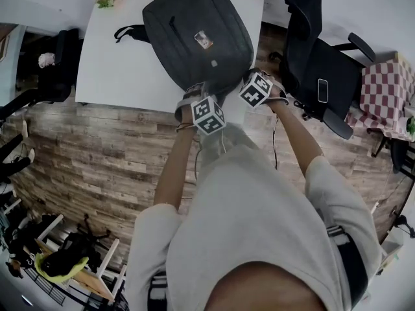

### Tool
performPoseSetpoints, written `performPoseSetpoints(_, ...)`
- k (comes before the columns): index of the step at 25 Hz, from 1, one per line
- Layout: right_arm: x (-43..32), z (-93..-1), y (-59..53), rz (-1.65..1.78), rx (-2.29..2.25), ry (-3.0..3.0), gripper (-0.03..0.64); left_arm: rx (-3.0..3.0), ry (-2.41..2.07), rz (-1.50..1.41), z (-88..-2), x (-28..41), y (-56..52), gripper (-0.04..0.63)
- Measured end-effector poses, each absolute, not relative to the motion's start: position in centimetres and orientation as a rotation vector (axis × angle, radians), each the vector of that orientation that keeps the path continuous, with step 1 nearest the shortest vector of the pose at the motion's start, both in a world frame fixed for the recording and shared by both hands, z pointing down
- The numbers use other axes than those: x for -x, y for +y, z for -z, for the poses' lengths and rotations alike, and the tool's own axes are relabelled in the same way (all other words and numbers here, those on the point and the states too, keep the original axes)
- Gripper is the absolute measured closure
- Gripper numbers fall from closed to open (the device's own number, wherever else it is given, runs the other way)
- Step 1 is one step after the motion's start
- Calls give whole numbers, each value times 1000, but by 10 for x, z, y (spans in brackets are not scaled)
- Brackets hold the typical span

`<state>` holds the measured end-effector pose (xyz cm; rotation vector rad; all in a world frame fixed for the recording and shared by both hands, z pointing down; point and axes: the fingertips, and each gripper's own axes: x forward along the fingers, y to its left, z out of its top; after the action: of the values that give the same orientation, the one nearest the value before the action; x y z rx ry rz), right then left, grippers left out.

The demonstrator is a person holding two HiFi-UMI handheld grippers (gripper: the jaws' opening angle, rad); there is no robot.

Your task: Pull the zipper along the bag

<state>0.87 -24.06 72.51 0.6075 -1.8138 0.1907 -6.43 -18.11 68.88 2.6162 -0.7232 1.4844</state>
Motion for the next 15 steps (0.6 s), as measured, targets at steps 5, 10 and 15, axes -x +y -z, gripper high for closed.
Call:
performPoseSetpoints(5,-26,-728,-273,-162,-629,-1789,598,-2645,-754,-1670,-686,113,-189,365)
performPoseSetpoints(10,-32,-728,-288,-127,-629,-1764,598,-2680,-625,-1829,-703,123,-199,367)
performPoseSetpoints(15,-36,-727,-290,-147,-671,-1725,597,-2681,-618,-1782,-708,112,-205,391)
